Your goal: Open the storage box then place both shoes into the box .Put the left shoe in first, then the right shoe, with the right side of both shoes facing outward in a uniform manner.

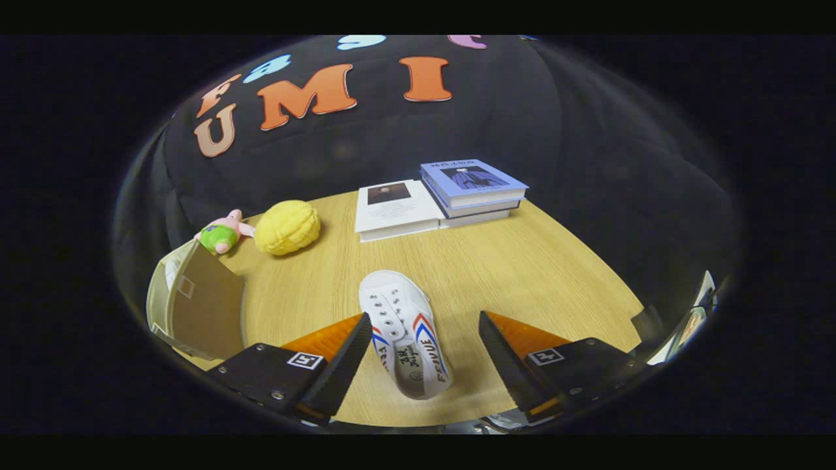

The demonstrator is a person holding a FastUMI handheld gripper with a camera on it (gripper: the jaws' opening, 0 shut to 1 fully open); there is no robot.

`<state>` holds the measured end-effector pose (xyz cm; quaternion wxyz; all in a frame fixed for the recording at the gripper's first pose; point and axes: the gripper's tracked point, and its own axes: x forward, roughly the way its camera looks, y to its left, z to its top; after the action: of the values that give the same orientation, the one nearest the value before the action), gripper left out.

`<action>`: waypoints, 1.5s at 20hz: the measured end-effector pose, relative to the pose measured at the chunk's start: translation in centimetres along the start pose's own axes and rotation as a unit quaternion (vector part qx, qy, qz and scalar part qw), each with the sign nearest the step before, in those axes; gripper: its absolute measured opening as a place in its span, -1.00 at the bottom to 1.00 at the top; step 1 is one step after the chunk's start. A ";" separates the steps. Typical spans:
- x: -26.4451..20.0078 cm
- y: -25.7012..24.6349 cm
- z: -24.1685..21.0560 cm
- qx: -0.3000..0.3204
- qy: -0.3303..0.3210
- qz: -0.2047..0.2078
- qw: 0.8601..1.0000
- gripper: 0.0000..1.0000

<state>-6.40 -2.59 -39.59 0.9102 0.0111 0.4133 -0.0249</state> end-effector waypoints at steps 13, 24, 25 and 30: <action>5.2 0.7 -6.1 0.032 0.095 0.064 0.993 -0.08; 4.6 0.2 -4.8 -0.001 0.054 0.048 0.997 -0.99; 4.2 0.3 -4.3 -0.005 0.048 0.046 0.998 -0.99; 2.1 2.0 -1.5 0.037 0.035 0.055 0.997 -0.99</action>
<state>-5.99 -0.61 -42.15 0.8943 0.0687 0.4421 0.0103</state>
